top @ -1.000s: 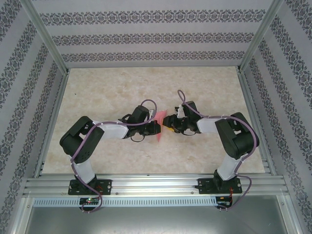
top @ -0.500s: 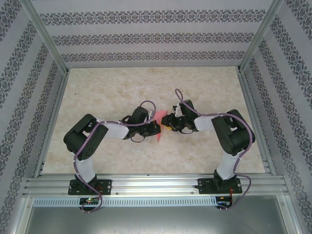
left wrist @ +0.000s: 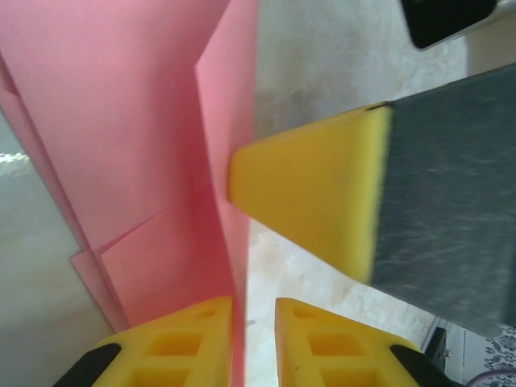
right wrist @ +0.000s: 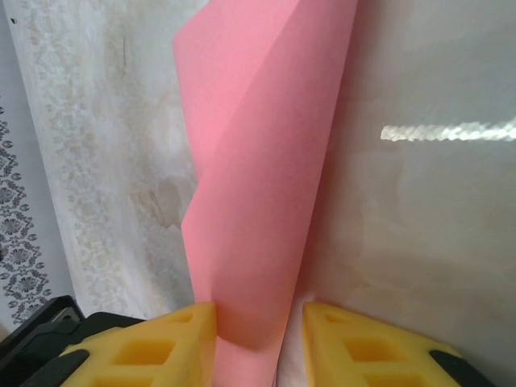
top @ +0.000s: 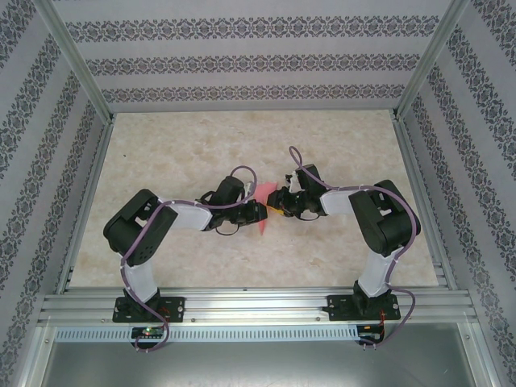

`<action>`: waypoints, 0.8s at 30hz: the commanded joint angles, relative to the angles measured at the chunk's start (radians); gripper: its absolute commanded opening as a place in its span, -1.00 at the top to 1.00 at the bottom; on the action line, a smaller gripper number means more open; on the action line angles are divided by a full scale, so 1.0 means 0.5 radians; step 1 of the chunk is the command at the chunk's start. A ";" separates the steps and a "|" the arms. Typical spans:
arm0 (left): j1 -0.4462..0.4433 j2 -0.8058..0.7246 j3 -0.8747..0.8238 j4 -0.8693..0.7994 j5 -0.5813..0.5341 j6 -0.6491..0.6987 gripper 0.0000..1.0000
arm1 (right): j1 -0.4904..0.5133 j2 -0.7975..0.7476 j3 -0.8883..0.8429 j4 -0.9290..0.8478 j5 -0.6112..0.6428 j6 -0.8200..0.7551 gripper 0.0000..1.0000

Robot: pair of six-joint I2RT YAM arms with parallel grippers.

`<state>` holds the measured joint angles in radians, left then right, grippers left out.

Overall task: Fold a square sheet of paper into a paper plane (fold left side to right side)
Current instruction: Fold the wing for the fifth time at the center of the table.

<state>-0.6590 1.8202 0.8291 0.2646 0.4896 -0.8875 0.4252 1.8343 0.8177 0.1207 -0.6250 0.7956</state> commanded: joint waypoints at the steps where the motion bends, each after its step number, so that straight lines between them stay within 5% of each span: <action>1: 0.064 -0.152 -0.031 -0.027 0.028 0.051 0.54 | 0.033 0.121 0.012 -0.021 0.105 -0.013 0.32; 8: 0.236 -0.268 -0.026 -0.131 0.101 0.060 0.46 | 0.033 0.115 0.014 -0.019 0.098 -0.017 0.32; 24: 0.305 0.238 0.432 -0.234 0.275 0.066 0.30 | 0.034 0.105 0.011 -0.027 0.081 -0.032 0.33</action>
<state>-0.5171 1.9072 1.0126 0.1814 0.6018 -0.8726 0.4248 1.8359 0.8223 0.1127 -0.6254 0.7952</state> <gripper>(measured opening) 0.349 0.337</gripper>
